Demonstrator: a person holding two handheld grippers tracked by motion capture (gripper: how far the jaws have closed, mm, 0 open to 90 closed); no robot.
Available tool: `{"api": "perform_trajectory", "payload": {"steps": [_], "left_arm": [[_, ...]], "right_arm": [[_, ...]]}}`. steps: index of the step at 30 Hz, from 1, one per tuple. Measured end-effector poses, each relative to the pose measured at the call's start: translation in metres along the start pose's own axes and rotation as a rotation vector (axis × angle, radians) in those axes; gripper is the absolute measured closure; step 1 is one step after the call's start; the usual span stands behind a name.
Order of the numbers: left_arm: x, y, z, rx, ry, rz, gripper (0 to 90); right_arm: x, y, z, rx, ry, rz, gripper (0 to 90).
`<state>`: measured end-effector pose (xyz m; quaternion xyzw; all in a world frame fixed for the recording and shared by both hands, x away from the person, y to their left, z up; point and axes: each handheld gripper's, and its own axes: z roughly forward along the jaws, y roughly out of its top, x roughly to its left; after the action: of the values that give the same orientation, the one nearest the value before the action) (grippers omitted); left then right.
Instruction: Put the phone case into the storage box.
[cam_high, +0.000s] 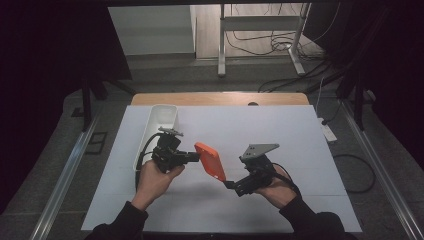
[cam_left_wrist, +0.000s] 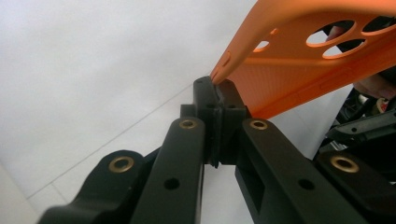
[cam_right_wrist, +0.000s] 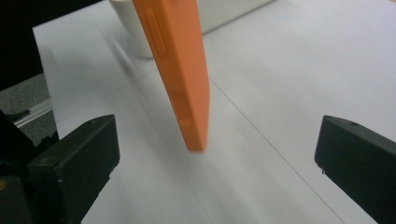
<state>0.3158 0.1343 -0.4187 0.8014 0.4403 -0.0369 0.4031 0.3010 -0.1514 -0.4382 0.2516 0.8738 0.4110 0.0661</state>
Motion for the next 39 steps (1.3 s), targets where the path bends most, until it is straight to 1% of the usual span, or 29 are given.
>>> {"api": "perform_trajectory", "payload": {"steps": [5, 8, 12, 13, 19, 20, 25, 30, 32, 33, 35, 39], "left_arm": [[0.005, 0.001, -0.003, 0.005, 0.002, -0.003, 89.1], [0.007, 0.001, -0.002, 0.0, -0.002, -0.009, 89.1], [0.008, 0.002, -0.003, 0.006, 0.001, 0.003, 89.1], [0.009, 0.003, -0.004, 0.011, 0.004, 0.012, 89.1], [0.013, 0.007, -0.007, 0.008, 0.017, 0.015, 89.1], [0.013, 0.007, -0.007, 0.009, 0.02, 0.014, 89.1], [0.017, 0.01, -0.009, 0.009, 0.022, 0.017, 89.1], [0.018, 0.012, -0.011, 0.01, 0.025, 0.016, 89.1], [0.019, 0.013, -0.012, 0.009, 0.026, 0.01, 89.1], [0.022, 0.014, -0.013, 0.01, 0.027, 0.007, 89.1], [0.022, 0.014, -0.013, 0.008, 0.029, 0.003, 89.1], [0.026, 0.017, -0.015, 0.005, 0.034, -0.011, 89.1]], "right_arm": [[-0.003, -0.007, -0.007, 0.003, -0.01, 0.012, 0.0], [-0.004, -0.01, -0.012, 0.008, -0.015, 0.018, 0.0], [-0.005, -0.013, -0.016, 0.009, -0.016, 0.011, 0.0], [-0.005, -0.015, -0.018, 0.011, -0.021, 0.006, 0.0], [-0.008, -0.023, -0.03, 0.002, -0.049, 0.017, 0.0], [-0.008, -0.024, -0.031, -0.005, -0.047, 0.021, 0.0], [-0.011, -0.029, -0.04, -0.006, -0.062, 0.028, 0.0], [-0.012, -0.033, -0.047, -0.014, -0.081, 0.029, 0.0], [-0.013, -0.035, -0.051, -0.017, -0.09, 0.036, 0.0], [-0.015, -0.038, -0.055, -0.016, -0.099, 0.044, 0.0], [-0.015, -0.039, -0.057, -0.017, -0.101, 0.047, 0.0], [-0.019, -0.047, -0.066, -0.02, -0.118, 0.065, 0.0]]}}
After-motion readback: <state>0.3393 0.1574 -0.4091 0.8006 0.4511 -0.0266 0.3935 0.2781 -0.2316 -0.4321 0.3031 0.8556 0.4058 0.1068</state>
